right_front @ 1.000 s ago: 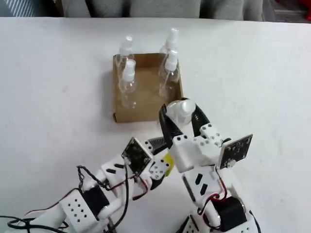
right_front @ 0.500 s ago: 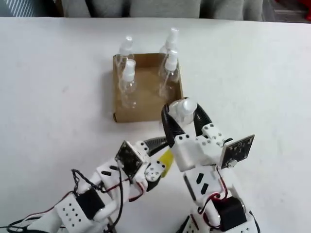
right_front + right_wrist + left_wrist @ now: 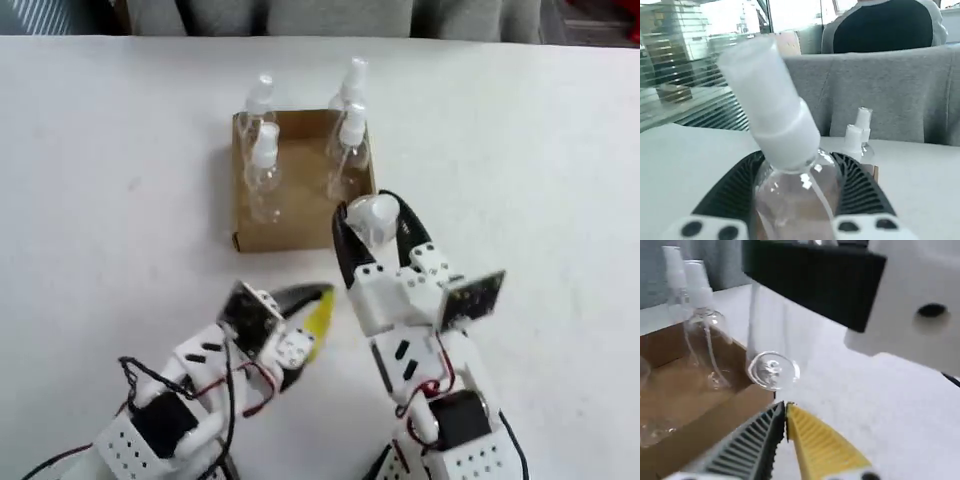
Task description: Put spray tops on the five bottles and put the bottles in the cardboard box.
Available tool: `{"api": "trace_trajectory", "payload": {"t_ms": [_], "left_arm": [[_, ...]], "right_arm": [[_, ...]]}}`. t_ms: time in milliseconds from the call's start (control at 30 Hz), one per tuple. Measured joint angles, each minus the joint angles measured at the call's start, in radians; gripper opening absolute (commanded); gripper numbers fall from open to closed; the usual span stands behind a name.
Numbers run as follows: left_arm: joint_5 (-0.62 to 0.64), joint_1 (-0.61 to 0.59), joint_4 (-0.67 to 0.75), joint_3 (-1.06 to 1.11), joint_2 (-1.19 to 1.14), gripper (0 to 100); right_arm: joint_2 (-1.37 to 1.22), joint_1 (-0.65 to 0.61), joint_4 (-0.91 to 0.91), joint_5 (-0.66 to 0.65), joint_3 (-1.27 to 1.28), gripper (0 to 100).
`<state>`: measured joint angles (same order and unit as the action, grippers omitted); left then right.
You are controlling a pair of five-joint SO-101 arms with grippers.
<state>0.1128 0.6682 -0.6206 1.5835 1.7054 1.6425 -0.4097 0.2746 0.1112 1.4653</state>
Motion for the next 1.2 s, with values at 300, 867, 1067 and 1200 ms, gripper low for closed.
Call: {"api": "trace_trajectory", "payload": {"t_ms": [300,867,1067,1200], "left_arm": [[0.000,-0.259,0.000,0.000,0.003,2],[0.000,-0.588,0.114,0.098,0.008,2],[0.000,-0.589,0.114,0.098,0.008,2],[0.000,-0.589,0.114,0.098,0.008,2]], "right_arm": [[-0.379,0.066,-0.295,0.000,-0.023,1.5],[-0.812,0.080,-0.612,-0.003,-0.117,1.5],[-0.942,0.080,-0.746,-0.006,-0.130,1.5],[-1.022,0.080,-0.802,-0.006,-0.146,1.5]]}}
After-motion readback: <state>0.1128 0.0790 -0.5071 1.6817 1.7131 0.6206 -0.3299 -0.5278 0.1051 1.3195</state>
